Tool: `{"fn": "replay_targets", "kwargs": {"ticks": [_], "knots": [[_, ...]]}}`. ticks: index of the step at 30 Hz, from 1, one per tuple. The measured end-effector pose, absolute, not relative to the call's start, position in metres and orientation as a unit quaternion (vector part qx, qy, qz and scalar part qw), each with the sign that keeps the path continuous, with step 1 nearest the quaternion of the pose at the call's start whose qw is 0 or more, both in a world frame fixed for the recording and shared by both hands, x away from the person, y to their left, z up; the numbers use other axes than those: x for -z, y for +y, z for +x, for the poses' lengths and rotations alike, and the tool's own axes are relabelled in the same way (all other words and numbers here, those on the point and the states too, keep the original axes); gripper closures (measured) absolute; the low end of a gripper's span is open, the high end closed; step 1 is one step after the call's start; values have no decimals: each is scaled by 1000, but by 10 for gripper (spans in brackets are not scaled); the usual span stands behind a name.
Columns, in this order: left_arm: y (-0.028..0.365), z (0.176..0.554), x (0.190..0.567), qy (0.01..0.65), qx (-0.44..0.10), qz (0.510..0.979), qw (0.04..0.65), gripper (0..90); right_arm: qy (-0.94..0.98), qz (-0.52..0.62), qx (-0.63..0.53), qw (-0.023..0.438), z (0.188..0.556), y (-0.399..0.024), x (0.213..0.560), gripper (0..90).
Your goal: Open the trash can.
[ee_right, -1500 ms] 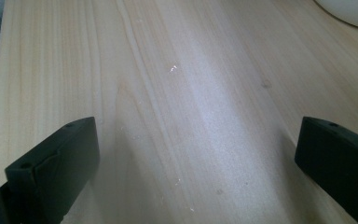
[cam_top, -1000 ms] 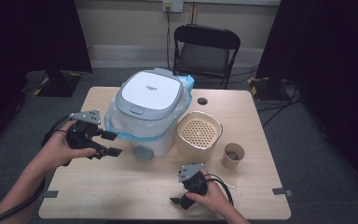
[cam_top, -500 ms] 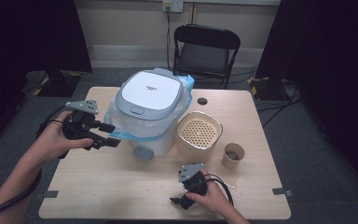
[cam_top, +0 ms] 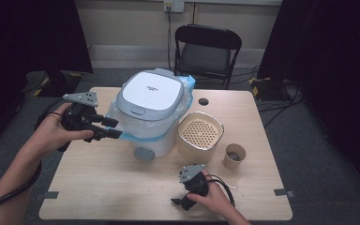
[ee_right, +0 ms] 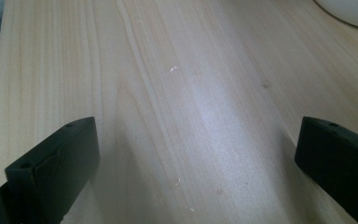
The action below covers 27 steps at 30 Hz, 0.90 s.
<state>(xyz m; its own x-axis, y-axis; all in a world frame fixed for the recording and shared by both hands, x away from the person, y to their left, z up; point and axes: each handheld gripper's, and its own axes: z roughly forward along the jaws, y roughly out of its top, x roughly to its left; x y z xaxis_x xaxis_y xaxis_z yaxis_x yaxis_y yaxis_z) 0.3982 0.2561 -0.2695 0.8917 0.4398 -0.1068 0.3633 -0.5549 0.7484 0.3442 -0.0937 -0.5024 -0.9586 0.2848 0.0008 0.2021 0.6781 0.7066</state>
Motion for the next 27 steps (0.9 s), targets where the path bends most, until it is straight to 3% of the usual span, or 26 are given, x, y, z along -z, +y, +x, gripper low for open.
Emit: {"fn": "replay_targets", "kwargs": {"ticks": [19, 27], "knots": [[245, 411, 256, 238, -52, 875, 419, 568, 915, 132, -378, 54, 344, -94, 502, 0], [239, 415, 248, 246, -46, 872, 421, 709, 915, 132, -378, 56, 344, -94, 502, 0]]}}
